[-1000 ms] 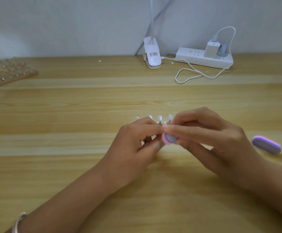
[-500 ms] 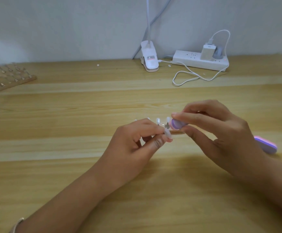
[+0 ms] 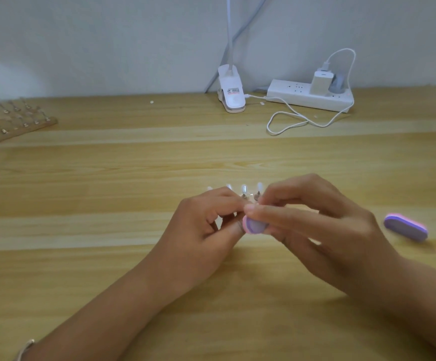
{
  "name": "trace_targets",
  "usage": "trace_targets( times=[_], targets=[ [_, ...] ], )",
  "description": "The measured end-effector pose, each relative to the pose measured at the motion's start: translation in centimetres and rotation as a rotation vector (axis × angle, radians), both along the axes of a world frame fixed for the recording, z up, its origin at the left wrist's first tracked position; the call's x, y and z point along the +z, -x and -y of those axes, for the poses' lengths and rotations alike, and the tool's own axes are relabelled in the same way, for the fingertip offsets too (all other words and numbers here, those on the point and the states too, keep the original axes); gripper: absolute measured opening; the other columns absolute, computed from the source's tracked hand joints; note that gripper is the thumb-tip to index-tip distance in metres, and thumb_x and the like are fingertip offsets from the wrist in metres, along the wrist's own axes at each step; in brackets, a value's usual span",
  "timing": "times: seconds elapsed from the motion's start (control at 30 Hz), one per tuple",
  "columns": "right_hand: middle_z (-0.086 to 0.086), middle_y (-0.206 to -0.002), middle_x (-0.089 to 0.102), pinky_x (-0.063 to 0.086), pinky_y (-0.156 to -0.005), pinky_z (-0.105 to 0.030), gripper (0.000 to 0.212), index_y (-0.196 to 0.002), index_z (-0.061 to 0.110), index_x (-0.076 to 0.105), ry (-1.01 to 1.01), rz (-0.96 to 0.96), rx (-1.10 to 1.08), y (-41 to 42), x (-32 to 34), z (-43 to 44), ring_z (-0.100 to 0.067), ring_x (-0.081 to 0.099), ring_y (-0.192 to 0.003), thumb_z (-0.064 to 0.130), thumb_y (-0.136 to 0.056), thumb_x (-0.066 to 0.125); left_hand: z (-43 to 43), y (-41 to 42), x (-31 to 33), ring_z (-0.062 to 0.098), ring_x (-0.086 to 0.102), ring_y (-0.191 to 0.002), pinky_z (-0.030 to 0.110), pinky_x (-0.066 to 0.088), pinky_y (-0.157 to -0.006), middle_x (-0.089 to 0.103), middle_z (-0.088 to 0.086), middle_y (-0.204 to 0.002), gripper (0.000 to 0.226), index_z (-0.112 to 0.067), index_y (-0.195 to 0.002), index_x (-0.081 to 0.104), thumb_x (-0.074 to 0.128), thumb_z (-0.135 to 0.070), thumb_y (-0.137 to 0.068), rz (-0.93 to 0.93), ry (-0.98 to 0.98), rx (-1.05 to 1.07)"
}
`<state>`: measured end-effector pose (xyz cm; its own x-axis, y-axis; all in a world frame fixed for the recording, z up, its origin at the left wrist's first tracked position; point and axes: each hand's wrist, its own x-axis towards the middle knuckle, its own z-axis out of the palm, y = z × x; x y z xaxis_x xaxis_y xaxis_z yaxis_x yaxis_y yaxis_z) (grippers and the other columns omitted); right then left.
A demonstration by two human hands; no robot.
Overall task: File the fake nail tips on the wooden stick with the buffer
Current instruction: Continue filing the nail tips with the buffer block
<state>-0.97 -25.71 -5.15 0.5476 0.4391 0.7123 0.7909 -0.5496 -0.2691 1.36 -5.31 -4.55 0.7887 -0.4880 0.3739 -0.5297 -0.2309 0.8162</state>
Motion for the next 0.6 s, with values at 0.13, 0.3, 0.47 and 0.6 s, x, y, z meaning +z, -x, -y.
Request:
trace_targets(
  times=[0.13,0.3,0.47,0.6],
  targets=[
    [-0.01,-0.105,0.067,0.053,-0.084,-0.035,0.024,-0.116,0.005,0.071,-0.029,-0.031,-0.054,-0.5,0.2,0.6,-0.023,0.067,-0.094,0.002,-0.092,0.068,0.0,-0.1,0.0,0.018,0.055,-0.071,0.019,0.036,-0.059,0.064,0.005,-0.077,0.015,-0.015,-0.089,0.077,0.062,-0.02,-0.088,-0.024,0.009,0.005],
    [-0.01,-0.105,0.067,0.052,-0.086,-0.032,0.022,-0.113,0.003,0.073,0.003,0.003,-0.075,-0.2,0.1,0.1,-0.026,0.067,-0.093,0.003,-0.092,0.068,0.0,-0.2,-0.2,0.022,0.055,-0.073,0.022,0.039,-0.061,0.064,0.004,-0.076,0.016,-0.015,-0.09,0.077,0.062,-0.022,-0.089,-0.066,0.033,-0.014],
    [-0.008,-0.103,0.066,0.052,-0.087,-0.026,0.019,-0.111,0.006,0.072,-0.113,-0.06,-0.222,-1.0,0.6,1.4,-0.02,0.067,-0.091,0.006,-0.092,0.071,0.0,-0.4,-0.4,0.016,0.064,-0.078,0.02,0.047,-0.068,0.072,-0.009,-0.081,0.016,-0.017,-0.086,0.077,0.061,-0.019,-0.088,-0.165,0.087,-0.014],
    [-0.006,-0.108,0.065,0.051,-0.09,-0.034,0.018,-0.109,0.003,0.064,-0.146,-0.085,-0.119,-0.1,0.7,0.7,-0.021,0.065,-0.104,0.004,-0.092,0.066,0.0,-0.2,-0.4,0.016,0.059,-0.065,0.008,0.04,-0.053,0.074,-0.003,-0.079,0.015,-0.022,-0.088,0.076,0.061,-0.021,-0.089,-0.229,0.125,-0.017]
  ],
)
